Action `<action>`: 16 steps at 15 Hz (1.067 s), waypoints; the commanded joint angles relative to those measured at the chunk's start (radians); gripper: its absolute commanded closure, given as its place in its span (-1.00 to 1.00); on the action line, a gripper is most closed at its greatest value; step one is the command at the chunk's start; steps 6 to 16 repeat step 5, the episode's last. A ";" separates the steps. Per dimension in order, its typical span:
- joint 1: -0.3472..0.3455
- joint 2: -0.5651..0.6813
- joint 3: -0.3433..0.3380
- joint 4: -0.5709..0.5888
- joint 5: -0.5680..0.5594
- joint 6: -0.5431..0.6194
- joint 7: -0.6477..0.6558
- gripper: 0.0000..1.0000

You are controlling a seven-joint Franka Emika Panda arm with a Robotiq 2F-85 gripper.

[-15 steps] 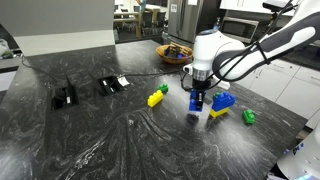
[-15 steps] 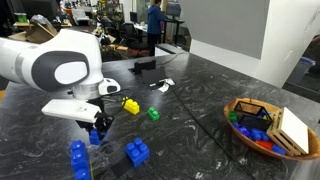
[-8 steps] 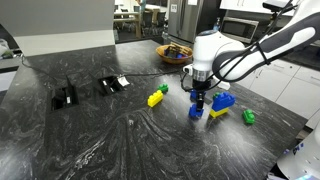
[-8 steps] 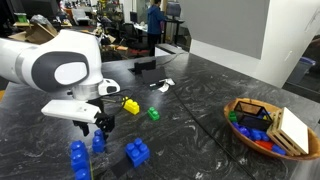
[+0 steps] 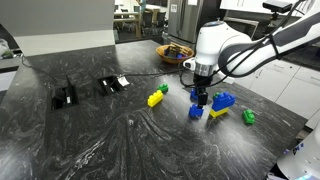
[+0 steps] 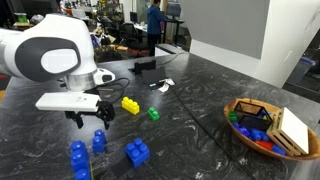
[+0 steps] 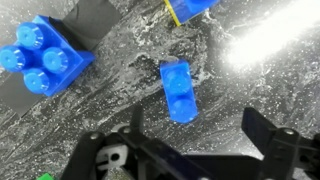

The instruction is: Remove the green block from the blue one and put it on the table, move the building block tower slightly to the right, and then move the blue block backwards

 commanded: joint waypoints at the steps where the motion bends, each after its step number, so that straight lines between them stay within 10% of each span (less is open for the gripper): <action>1: -0.002 -0.004 0.003 -0.001 0.000 -0.002 -0.005 -1.00; 16: -0.002 -0.003 0.003 -0.005 0.000 -0.002 -0.009 -1.00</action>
